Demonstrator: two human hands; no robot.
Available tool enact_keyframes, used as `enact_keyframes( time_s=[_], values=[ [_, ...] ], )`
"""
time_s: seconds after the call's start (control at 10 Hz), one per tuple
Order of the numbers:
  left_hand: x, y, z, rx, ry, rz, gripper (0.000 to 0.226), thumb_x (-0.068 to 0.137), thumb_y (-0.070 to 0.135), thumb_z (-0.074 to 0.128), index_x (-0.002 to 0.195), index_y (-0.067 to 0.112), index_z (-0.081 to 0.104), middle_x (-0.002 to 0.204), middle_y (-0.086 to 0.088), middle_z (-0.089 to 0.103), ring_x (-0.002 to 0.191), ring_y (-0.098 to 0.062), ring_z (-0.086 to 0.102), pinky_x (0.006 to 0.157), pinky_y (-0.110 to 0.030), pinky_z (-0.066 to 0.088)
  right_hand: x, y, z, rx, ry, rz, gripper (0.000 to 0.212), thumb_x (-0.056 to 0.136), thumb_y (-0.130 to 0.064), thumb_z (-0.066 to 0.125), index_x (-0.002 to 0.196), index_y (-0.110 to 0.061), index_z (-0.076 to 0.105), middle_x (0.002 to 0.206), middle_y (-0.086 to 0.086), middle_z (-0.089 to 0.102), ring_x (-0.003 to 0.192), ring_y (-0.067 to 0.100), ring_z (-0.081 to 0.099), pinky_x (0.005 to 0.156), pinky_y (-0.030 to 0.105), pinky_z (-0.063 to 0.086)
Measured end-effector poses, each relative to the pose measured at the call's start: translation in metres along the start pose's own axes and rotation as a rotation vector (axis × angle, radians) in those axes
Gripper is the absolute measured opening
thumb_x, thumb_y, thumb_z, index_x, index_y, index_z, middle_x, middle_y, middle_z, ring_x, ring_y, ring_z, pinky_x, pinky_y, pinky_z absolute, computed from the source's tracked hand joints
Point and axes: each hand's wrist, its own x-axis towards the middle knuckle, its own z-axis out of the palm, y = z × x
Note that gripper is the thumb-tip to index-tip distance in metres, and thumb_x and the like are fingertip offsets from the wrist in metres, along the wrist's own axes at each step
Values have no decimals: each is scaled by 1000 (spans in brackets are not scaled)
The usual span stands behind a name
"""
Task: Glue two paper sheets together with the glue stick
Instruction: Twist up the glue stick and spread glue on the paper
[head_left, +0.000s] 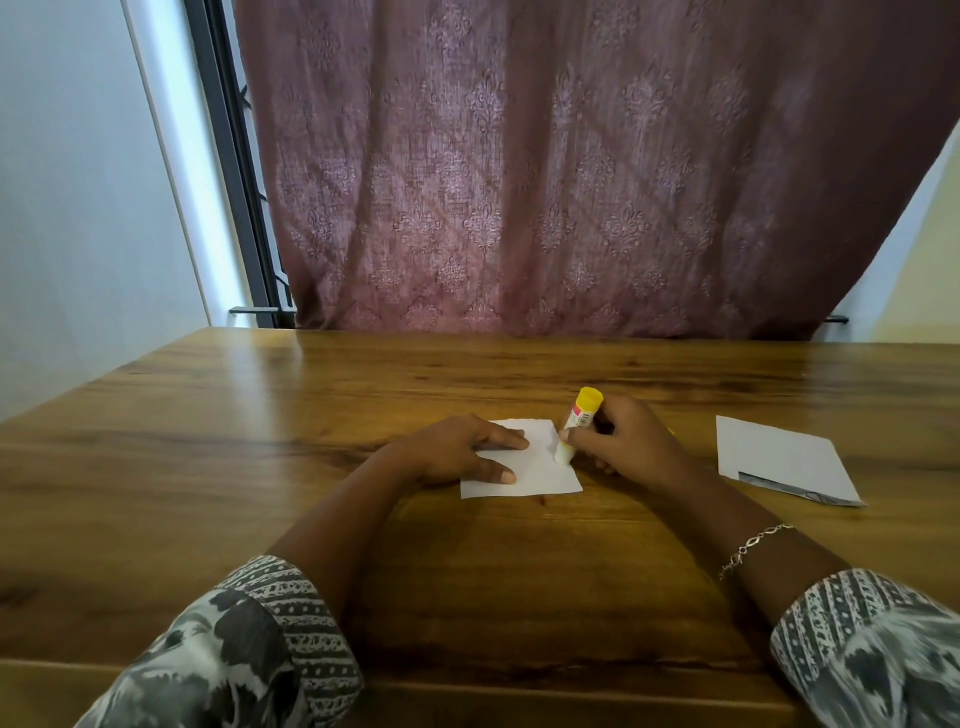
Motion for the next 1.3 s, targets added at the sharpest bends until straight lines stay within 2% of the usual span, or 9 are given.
enact_keyframes(
  time_s=[0.1,0.2,0.5,0.6,0.9,1.0,1.1,1.2,1.3],
  values=[
    [0,-1,0,-12,1,1,51,88,22,56,137,19,40,151,1,33,140,-19,26,118,-42,19,-3,-2,-1,1,0,-15,24,83,-20,62,95,0,60,93,21,64,76,25,56,74,42,50],
    [0,-1,0,-3,2,3,51,88,23,56,137,20,40,151,1,33,140,-19,27,118,-42,19,-4,-3,-1,-2,-10,-18,26,83,-20,62,96,3,59,94,24,64,74,26,55,72,41,48],
    [0,-1,0,-12,10,6,51,88,23,57,136,20,40,151,1,33,140,-20,27,118,-44,19,-9,-2,-6,42,-68,-29,22,81,-18,64,91,2,60,90,24,63,63,15,49,62,34,41],
    [-1,0,0,-15,10,7,51,88,23,57,136,20,41,151,1,33,140,-20,27,118,-45,19,-11,-3,-7,50,-93,-32,21,82,-18,63,91,0,59,85,18,60,64,15,49,62,31,40],
    [-2,3,0,-2,5,7,49,89,20,55,136,17,41,150,1,33,139,-18,27,115,-37,18,-13,-2,-7,95,-120,-6,12,80,-20,64,84,-10,58,81,11,59,79,25,56,70,37,44],
    [-3,5,0,2,5,6,49,89,19,55,136,17,41,150,0,34,139,-18,27,115,-36,19,-13,-2,-7,105,-127,2,9,81,-19,64,83,-12,58,79,7,58,77,22,55,69,35,44],
    [-4,6,0,12,4,3,49,89,19,55,136,16,41,150,0,34,139,-19,28,114,-35,19,-13,-1,-9,199,-83,20,7,82,-18,62,80,-16,56,73,2,56,65,14,51,60,26,42],
    [-6,8,0,46,23,0,48,89,21,55,136,16,42,150,0,35,139,-19,28,115,-37,20,-11,3,-13,248,-11,27,6,84,-18,61,84,-13,56,68,3,54,56,11,46,52,21,38],
    [-7,11,2,103,47,-1,48,89,24,54,135,16,42,149,-1,35,138,-19,29,114,-35,21,-8,5,-17,256,29,22,6,84,-18,60,81,-15,56,66,4,54,53,12,47,51,22,38]
  ],
)
